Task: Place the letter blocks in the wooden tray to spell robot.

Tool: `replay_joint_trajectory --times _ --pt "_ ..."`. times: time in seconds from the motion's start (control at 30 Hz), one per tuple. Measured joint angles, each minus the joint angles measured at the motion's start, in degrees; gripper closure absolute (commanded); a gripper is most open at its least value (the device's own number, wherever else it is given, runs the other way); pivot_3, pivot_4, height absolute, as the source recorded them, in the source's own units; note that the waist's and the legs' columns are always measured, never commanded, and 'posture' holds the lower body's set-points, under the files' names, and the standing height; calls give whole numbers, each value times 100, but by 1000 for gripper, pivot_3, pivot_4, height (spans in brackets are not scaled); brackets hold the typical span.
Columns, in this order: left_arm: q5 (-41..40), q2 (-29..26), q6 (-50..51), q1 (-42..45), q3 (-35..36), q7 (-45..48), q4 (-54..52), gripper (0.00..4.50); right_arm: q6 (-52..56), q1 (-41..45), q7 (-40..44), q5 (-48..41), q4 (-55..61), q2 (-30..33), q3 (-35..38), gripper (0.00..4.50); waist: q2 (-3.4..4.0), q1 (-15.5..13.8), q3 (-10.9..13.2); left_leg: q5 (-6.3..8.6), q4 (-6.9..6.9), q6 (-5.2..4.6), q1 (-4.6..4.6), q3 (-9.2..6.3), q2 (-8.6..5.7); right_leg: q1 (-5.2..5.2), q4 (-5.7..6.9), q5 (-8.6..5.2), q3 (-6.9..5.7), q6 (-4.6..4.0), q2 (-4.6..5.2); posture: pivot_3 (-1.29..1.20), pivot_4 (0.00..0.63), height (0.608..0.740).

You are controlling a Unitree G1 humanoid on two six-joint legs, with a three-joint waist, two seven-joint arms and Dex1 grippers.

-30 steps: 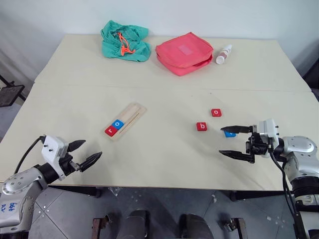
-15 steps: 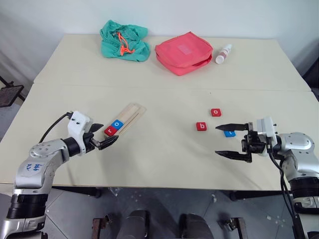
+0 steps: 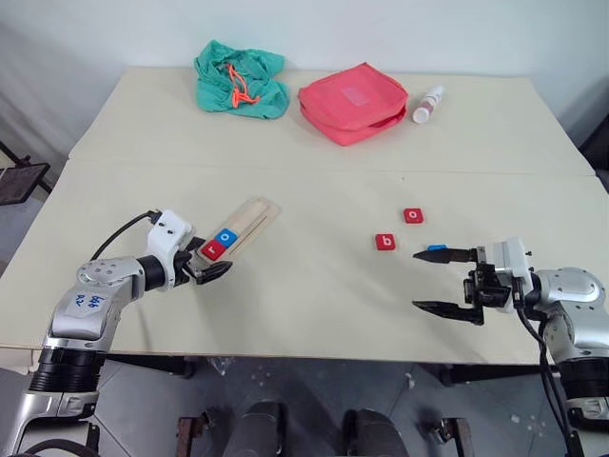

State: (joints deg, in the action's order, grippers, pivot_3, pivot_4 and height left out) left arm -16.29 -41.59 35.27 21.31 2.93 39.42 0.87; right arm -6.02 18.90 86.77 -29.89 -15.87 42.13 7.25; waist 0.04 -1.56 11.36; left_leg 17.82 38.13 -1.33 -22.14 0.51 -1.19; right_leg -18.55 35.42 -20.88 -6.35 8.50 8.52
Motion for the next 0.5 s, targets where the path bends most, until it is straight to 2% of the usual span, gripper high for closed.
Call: replay_joint_trajectory --times 0.07,0.23,0.5 --pt "100 -67 66 66 -121 30 -14 0 1 -8 -12 1 2 -1 0 42 0 -2 0 0 1 0 1 0 0 1 0 0 1 0 0 0 150 740" --pt "204 -102 134 118 -208 21 -21 1072 -2 -7 -57 8 2 -6 0 0 4 4 -3 0 0 0 5 2 0 1 4 0 4 0 0 0 150 740" --pt "254 -55 31 129 -209 88 -11 1101 -11 -7 -102 12 2 -8 0 0 6 -3 -4 0 2 -1 5 1 0 2 5 0 4 0 1 0 150 740"
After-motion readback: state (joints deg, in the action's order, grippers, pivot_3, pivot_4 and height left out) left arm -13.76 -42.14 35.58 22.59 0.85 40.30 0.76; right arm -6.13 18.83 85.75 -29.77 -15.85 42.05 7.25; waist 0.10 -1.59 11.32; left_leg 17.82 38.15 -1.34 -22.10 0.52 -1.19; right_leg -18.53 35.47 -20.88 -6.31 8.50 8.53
